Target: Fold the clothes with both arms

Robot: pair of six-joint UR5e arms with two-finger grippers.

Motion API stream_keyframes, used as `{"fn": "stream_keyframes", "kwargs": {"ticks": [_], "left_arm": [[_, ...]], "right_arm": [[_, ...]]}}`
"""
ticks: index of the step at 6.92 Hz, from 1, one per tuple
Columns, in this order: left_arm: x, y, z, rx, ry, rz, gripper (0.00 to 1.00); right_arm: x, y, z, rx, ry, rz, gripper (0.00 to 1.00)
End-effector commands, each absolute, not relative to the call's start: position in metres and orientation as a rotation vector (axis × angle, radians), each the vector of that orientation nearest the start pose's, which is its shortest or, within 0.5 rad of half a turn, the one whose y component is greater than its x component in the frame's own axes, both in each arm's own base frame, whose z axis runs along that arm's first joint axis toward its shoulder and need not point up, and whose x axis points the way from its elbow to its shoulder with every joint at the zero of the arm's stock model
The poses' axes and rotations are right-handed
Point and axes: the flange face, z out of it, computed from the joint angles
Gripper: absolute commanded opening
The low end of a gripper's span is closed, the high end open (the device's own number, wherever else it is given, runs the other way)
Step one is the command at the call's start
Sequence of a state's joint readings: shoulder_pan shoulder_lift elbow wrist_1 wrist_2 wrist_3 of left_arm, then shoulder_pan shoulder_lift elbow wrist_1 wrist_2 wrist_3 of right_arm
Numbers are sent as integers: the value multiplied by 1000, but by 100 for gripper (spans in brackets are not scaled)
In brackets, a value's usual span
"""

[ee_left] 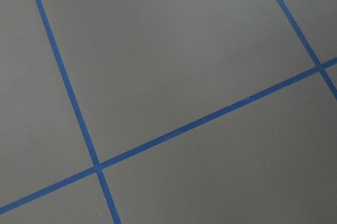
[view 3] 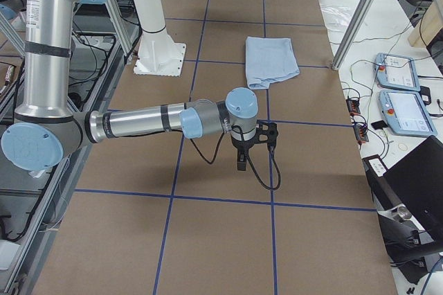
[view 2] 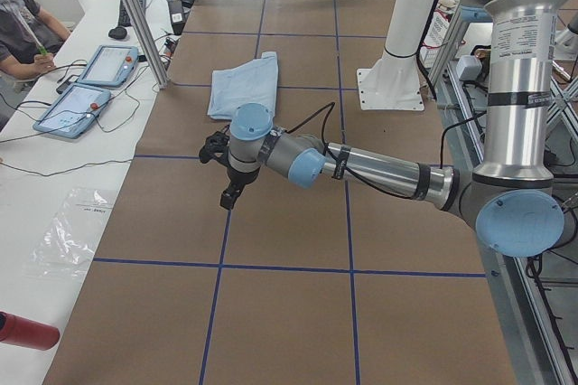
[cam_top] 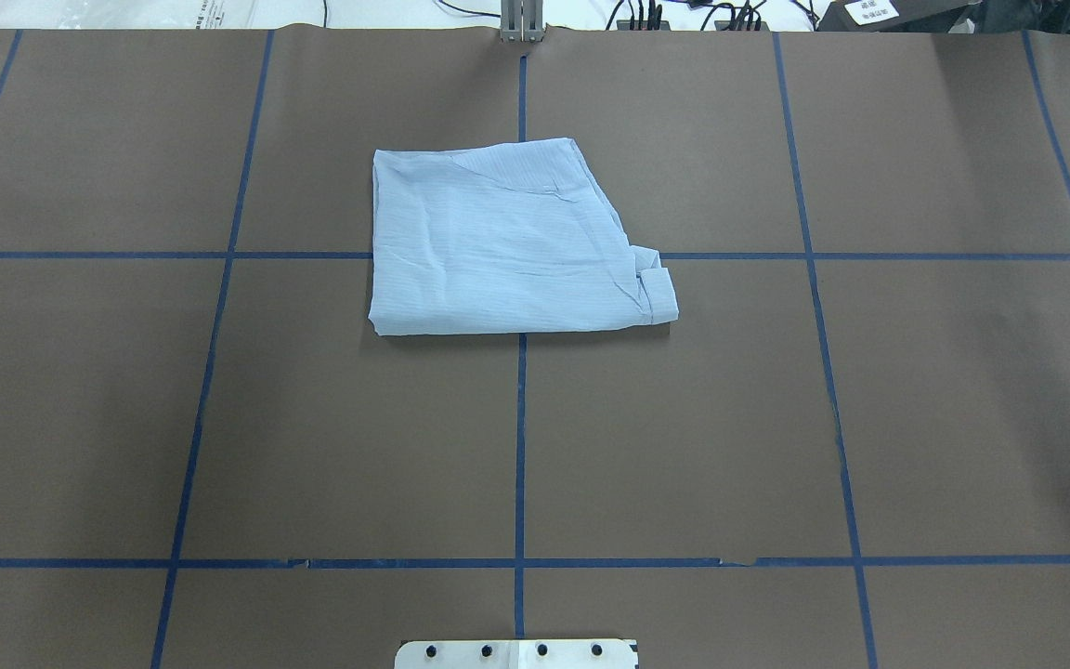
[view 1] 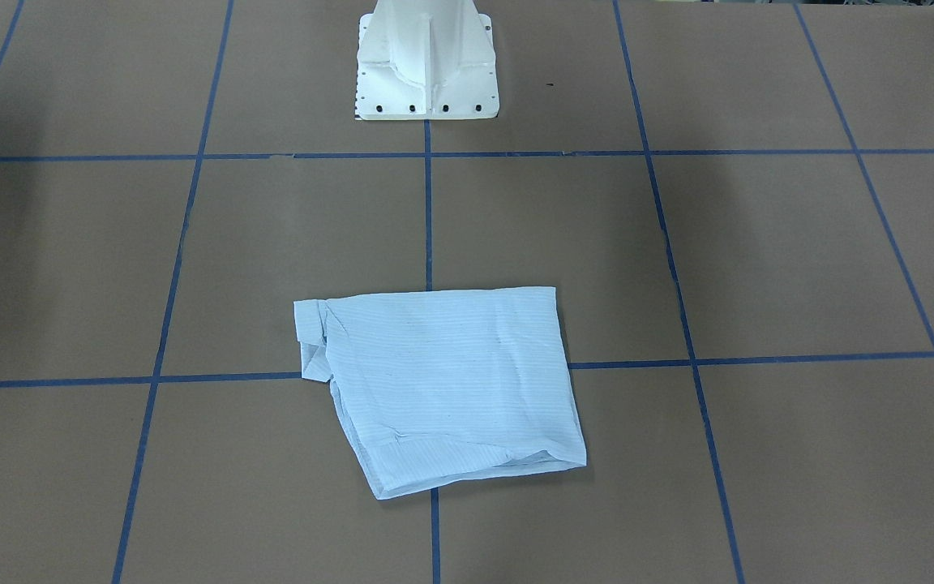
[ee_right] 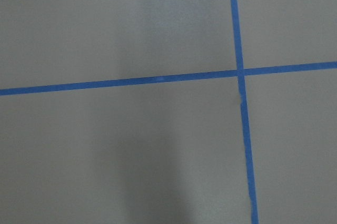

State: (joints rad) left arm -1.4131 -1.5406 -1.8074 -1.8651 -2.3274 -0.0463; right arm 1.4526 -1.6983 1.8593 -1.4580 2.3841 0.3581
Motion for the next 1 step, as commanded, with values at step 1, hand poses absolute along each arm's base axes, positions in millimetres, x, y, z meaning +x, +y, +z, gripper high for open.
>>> {"fn": "stream_keyframes", "kwargs": {"ticks": [1], "left_arm": [[14,-501,516,412,784,298,100]], "right_arm": [[7,-451,556,65,-867,106,100]]}}
